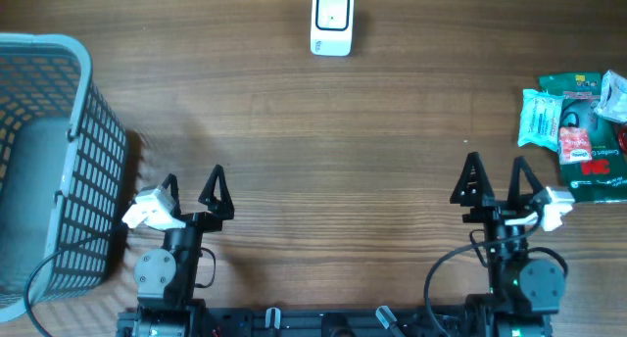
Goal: Scan the item barcode
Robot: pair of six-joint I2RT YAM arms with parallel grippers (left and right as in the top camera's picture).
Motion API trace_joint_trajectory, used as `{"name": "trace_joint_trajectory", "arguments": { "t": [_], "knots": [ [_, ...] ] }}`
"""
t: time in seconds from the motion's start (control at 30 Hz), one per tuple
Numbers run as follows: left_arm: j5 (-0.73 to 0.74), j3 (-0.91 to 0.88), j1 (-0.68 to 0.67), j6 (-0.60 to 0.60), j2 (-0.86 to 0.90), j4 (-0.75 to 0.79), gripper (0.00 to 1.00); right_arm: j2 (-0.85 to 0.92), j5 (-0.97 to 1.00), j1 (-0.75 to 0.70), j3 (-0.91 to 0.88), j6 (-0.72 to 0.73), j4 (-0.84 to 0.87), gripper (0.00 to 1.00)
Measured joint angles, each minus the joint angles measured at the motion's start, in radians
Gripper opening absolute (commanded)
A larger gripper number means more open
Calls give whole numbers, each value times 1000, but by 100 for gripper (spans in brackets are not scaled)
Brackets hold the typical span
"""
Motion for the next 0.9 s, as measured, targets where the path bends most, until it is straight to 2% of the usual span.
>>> {"name": "trace_joint_trajectory", "arguments": {
  "t": [0.2,0.47,0.9],
  "knots": [
    [0,0,0,0,0,0,100,-2,19,0,-70,-24,4,100],
    [0,0,0,0,0,0,100,-3,10,0,-77,-183,-59,100],
    [0,0,0,0,0,0,100,-4,10,0,-77,-198,-59,100]
  ]
}}
